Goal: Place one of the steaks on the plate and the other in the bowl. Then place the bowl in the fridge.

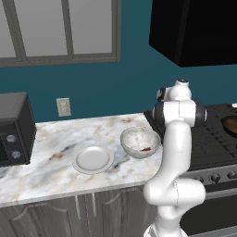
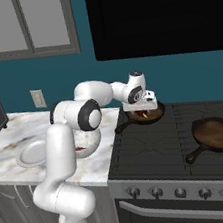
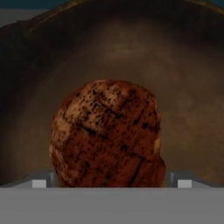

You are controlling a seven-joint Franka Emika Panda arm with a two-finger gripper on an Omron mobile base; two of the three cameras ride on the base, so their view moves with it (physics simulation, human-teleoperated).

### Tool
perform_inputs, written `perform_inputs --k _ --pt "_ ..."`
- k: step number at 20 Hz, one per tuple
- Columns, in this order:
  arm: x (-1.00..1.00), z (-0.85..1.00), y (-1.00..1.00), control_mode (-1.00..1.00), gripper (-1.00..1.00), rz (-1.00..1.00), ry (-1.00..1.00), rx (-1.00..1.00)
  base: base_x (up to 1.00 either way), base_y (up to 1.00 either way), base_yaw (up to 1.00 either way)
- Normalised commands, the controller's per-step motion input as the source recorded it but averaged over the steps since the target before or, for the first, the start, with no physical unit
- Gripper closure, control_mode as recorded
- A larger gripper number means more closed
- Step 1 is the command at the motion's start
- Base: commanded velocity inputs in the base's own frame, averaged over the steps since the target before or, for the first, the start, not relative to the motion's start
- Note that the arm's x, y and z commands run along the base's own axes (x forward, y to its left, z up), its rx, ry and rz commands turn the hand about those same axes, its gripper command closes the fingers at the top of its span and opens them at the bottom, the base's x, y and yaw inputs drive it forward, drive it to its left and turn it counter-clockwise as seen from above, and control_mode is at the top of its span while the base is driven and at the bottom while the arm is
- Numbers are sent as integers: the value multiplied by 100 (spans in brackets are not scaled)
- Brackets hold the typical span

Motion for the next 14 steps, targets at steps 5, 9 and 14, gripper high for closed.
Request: perform_inputs --k 5,9,14 --pt "0 0 0 -100 100 0 0 0 0 0 0" --pt "-1 0 0 -100 100 0 0 0 0 0 0" --pt "-22 11 0 -100 100 -1 -22 0 0 0 0"
